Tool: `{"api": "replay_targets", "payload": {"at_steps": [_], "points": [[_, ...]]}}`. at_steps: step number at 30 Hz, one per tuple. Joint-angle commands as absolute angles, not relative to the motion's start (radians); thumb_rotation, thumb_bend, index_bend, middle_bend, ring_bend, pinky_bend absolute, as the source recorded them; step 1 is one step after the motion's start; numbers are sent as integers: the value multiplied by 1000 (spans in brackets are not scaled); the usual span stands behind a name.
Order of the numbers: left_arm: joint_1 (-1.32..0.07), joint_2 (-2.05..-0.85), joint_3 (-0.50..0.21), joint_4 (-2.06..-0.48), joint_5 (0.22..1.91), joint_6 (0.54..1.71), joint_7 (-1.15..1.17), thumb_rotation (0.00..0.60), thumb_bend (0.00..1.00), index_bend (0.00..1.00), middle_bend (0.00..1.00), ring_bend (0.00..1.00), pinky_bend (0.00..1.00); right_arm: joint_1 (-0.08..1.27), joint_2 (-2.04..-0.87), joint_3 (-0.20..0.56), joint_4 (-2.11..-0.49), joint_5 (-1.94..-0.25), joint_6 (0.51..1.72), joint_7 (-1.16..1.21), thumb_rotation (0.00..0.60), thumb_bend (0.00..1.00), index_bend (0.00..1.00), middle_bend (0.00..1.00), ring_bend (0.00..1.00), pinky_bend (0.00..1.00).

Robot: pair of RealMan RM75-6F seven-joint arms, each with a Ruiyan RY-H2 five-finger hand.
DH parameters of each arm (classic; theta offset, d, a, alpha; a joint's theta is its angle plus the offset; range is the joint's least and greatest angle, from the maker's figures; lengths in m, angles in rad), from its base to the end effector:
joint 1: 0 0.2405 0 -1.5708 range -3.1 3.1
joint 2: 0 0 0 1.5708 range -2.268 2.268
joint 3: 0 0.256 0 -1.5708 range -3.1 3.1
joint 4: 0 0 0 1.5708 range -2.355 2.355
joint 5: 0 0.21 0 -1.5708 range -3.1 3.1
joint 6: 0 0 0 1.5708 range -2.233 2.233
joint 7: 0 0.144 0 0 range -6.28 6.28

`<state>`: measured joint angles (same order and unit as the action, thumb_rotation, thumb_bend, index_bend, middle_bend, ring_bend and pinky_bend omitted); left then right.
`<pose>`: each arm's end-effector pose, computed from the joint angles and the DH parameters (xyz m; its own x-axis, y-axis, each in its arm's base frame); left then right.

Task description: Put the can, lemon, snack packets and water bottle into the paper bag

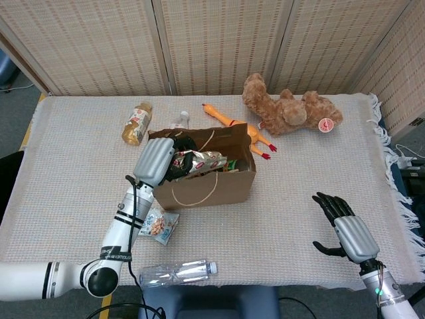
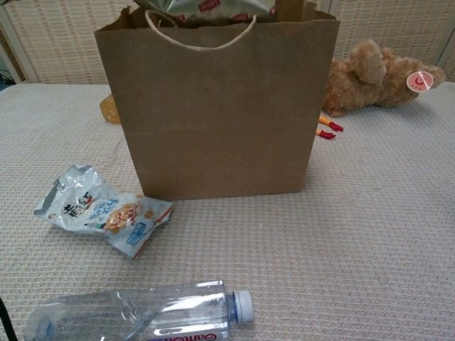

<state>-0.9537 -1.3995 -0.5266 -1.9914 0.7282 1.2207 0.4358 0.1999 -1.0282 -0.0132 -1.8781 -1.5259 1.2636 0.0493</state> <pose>0.0201 0.3477 0.0896 -0.0377 0.1405 0.9894 0.9237 -0.3728 0.0882 -0.2530 -0.1879 0.1260 0.2174 -0.2735 0.9370 -0.9734 -0.1316 0.1875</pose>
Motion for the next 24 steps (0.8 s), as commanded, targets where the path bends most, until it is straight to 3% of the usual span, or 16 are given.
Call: {"api": "replay_targets", "payload": {"at_steps": [1,4,13,24], "points": [[-958,-1400,-520,-1990,734,1220,424,600,463,98,87,67,239,200,-1027,-12,-1879,-1524,1263,51,600,120,26,0,0,0],[-958,-1399,-519,-1993,736,1226,408,600,459,55,27,15,187,201,-1028,-12,-1878,-1523,1262,49,600,121,31,0,0,0],[-907,-1339,-523,-2056,750,1254,337,600,458,53,34,13,184,205,-1033,-13,-1876,-1521,1255,39,600,120,34,0,0,0],[-669,-1103,-485,-2153,800,1313,167,600,457,55,31,13,184,196,-1041,-23,-1876,-1537,1268,15,600,120,34,0,0,0]]}}
